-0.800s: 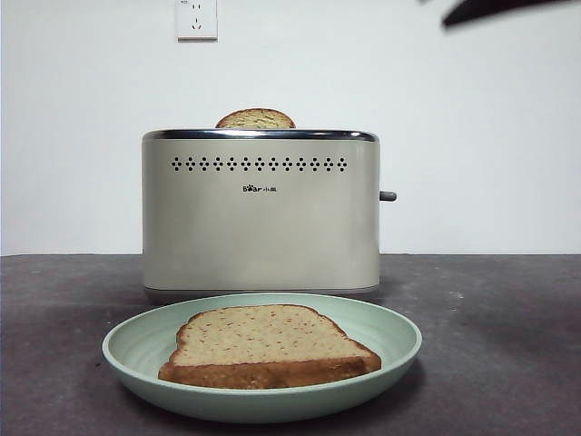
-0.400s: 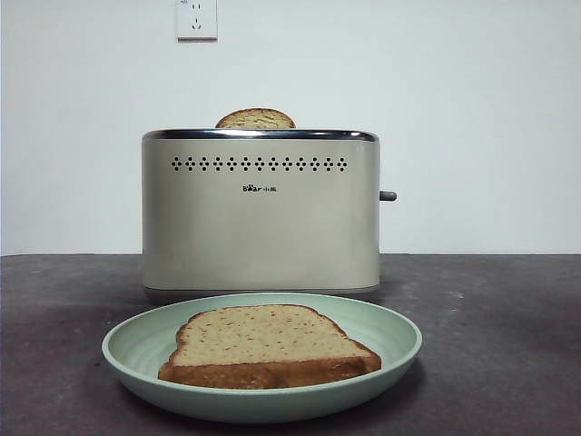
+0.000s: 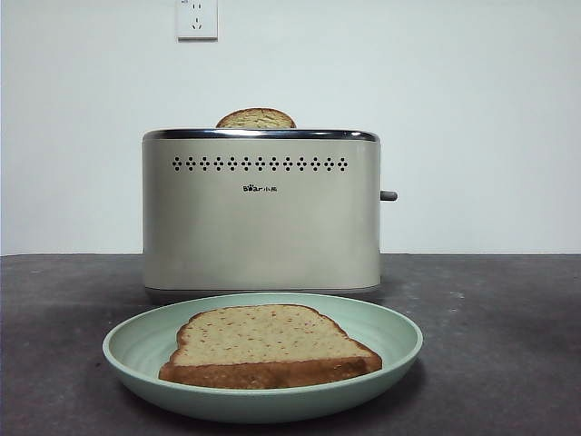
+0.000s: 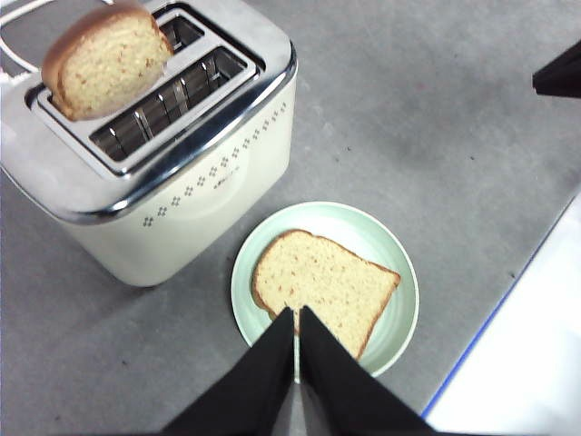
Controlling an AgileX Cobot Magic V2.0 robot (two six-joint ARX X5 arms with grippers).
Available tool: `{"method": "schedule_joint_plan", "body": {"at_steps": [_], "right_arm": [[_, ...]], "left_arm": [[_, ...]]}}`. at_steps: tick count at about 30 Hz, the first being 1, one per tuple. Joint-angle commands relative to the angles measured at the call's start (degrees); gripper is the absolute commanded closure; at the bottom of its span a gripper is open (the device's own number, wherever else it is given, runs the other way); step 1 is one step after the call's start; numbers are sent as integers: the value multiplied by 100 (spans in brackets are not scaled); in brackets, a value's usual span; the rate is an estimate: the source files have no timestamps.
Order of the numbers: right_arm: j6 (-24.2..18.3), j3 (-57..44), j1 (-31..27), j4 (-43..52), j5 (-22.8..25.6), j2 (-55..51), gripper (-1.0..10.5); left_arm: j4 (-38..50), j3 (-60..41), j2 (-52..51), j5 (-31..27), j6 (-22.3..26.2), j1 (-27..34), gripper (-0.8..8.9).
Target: Take the bread from the toaster,put the bread on the plate,put the plate on the table
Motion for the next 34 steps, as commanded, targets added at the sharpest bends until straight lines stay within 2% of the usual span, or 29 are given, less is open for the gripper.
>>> {"method": "schedule_joint_plan", "body": {"at_steps": [1,11,13,17,24,30,34], "right_arm": [[-61,70,35,96,2,-57,943],[-61,72,35,98,4,-125,943],[-61,72,35,98,2,-125,943],[-61,72,35,98,2,-125,943],[-61,72,35,98,2,-125,943],[-61,70,35,98,2,-125,943],[-61,72,35,98,2,-125,943]], "left_arm": [[103,144,118,-9,11,-48,806],[533,144,260,-4,68,55,806],[767,138,151,-46,240,210,806],[1574,-151,-391,-44,-92,960,806],[3600,-1912,-1875,-83,-127,2448,806],[5149,-3897,-3220,-378,-129,3121,806],[5757,-5040,-3899,-380,-149,3279,806]]}}
